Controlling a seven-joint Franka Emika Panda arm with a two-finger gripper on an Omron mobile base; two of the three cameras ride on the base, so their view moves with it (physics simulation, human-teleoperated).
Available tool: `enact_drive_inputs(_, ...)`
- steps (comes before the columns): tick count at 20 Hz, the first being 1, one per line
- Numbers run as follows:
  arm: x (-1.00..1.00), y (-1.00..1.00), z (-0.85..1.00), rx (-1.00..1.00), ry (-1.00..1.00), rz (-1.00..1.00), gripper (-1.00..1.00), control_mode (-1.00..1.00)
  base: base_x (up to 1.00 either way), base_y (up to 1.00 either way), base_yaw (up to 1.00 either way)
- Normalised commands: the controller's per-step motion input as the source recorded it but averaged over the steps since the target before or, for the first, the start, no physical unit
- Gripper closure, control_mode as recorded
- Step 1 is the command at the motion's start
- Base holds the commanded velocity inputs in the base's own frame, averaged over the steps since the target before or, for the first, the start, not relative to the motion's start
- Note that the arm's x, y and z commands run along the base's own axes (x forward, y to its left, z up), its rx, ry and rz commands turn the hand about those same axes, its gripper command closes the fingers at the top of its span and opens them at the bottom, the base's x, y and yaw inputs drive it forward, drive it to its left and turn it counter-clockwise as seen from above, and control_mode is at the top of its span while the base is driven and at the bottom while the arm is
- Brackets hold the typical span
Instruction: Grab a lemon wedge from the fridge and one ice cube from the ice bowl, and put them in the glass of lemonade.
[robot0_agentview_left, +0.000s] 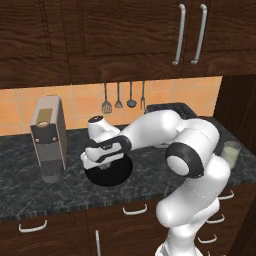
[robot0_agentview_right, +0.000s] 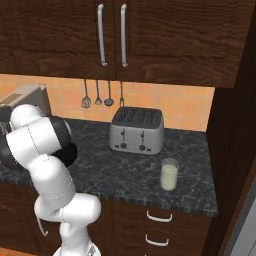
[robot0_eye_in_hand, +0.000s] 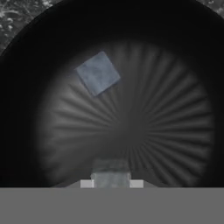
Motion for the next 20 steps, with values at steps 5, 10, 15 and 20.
enact_drive_inputs(5,-0.24,-0.02,0.05,0.04,-0.09,0.00,1.00,-1.00,0.00,0.00,0.00)
enact_drive_inputs(10,-0.16,-0.12,0.00,0.03,-0.03,0.00,1.00,-1.00,0.00,0.00,0.00)
enact_drive_inputs(15,-0.27,-0.10,0.14,0.06,-0.08,0.00,1.00,-1.00,0.00,0.00,0.00)
enact_drive_inputs(20,-0.13,-0.17,0.95,-0.03,-0.23,-0.03,1.00,-1.00,0.00,0.00,0.00)
